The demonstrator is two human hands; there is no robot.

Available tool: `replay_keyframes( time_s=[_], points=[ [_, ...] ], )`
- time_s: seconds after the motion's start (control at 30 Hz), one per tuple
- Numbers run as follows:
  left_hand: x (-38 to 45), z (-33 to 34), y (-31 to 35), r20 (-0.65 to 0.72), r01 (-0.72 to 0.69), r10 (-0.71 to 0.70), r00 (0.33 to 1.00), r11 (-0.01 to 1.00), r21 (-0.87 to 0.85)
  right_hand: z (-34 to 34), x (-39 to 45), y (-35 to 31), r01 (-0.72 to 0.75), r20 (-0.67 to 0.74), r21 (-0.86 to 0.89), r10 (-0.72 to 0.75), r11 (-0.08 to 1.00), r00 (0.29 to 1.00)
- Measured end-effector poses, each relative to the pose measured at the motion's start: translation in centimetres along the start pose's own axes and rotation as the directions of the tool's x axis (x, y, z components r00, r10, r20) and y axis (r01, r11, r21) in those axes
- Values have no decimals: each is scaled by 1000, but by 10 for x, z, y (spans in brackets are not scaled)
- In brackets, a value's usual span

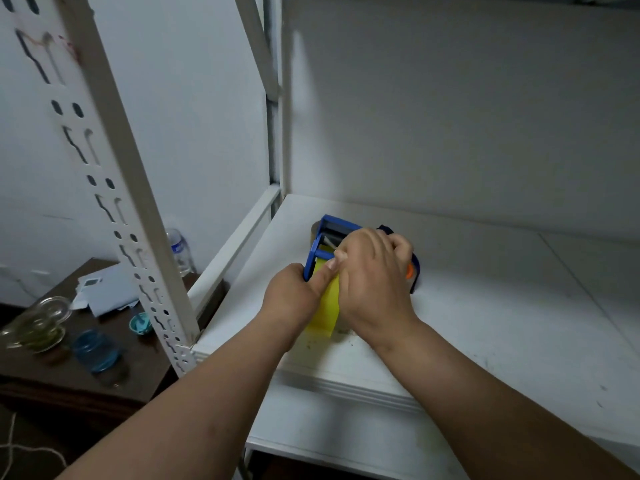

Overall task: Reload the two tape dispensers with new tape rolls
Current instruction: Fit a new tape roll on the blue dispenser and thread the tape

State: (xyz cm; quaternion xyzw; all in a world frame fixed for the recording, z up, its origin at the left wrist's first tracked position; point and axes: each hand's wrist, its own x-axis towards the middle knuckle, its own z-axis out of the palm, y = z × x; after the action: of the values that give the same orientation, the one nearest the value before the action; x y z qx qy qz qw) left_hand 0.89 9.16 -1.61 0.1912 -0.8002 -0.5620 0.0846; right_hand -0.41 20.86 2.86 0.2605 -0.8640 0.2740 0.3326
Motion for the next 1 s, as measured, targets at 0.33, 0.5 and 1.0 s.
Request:
replay_keyframes(
  time_s=[0.33,0.5,1.0],
  points=[
    [17,-3,6,28,-24,21,999,994,111,4,3,-5,93,47,-76,-90,993,995],
    [30,-9,7,30,-9,6,1000,995,99,4,5,-15,178,166,-10,-174,984,971],
    [29,-26,-4,246,52,-18,969,990,-131,-6,65,15,-145,-112,9,145,989,983]
  ],
)
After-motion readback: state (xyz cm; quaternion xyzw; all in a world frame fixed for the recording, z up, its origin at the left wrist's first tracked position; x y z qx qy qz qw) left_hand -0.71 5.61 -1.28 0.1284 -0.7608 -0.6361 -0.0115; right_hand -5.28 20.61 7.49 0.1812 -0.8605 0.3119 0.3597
